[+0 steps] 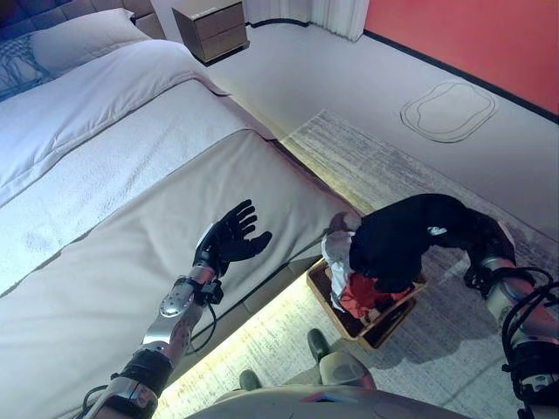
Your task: Pick up the clothes from the bed and place them into the basket
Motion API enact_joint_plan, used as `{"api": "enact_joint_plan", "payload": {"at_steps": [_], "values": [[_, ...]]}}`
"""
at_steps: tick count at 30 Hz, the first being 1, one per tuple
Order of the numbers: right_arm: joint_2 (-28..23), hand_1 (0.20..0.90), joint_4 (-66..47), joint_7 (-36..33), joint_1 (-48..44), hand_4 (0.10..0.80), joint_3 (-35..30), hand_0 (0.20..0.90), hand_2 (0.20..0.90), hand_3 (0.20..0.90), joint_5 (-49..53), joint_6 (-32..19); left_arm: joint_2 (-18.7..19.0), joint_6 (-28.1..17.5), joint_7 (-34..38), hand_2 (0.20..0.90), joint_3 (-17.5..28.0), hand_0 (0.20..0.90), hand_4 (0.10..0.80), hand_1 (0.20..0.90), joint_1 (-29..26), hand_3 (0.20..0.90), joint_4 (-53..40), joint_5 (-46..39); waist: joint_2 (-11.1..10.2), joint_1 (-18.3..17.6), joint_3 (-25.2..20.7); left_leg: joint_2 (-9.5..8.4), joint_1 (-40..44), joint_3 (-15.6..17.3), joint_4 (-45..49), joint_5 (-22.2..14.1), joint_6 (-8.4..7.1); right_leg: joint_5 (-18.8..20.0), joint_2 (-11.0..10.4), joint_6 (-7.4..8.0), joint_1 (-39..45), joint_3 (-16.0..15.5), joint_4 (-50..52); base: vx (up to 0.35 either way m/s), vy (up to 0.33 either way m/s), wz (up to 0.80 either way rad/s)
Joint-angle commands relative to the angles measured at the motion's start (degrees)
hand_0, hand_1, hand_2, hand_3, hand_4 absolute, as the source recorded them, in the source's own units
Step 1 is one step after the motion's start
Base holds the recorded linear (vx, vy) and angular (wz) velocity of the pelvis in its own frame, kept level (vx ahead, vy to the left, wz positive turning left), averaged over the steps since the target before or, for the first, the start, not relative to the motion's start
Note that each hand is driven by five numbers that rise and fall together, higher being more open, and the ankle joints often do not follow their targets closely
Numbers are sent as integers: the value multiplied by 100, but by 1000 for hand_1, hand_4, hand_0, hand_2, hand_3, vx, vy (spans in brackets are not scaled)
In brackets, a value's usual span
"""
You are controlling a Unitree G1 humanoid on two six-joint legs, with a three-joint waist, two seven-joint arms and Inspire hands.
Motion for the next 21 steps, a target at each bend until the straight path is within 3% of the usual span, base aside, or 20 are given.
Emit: {"api": "enact_joint_plan", "payload": {"at_steps": [1, 8, 10, 11, 21], "values": [[-108, 300, -156, 34, -796, 100, -274, 300, 300, 200, -101, -884, 8, -735, -202, 900, -101, 900, 800, 900, -452, 900, 62, 124, -101, 112, -199, 213, 78, 50, 261, -714, -69, -393, -107, 153, -46, -124, 329, -27, -5, 6], [-58, 300, 160, -274, -905, 100, -66, 300, 300, 200, -355, -917, -43, -776, -122, 900, -139, 900, 800, 900, -557, 900, 47, 137, -11, 159, -105, 208, 45, -30, 201, -672, -94, -388, -141, 155, -88, -183, 310, -31, 1, 7], [-57, 455, 236, -396, -972, 281, -16, 455, 455, 381, -456, -849, -46, -808, -83, 900, -154, 900, 800, 900, -588, 900, 69, 131, 16, 165, -75, 202, 35, -47, 189, -660, -98, -386, -144, 151, -103, -190, 312, -32, 13, 11], [-57, 900, 272, -438, -989, 800, 7, 900, 900, 900, -471, -838, -46, -816, -79, 900, -148, 900, 800, 900, -601, 900, 85, 128, 25, 167, -64, 198, 30, -52, 186, -657, -97, -387, -145, 150, -100, -192, 307, -13, 8, 6], [-83, 900, 521, -959, -1009, 800, 15, 900, 900, 900, -815, -657, -44, -842, -56, 900, -175, 900, 800, 900, -630, 900, 39, 89, 99, 152, -4, 191, 40, -66, 184, -661, -100, -394, -150, 151, -110, -168, 315, 0, 0, 0]]}}
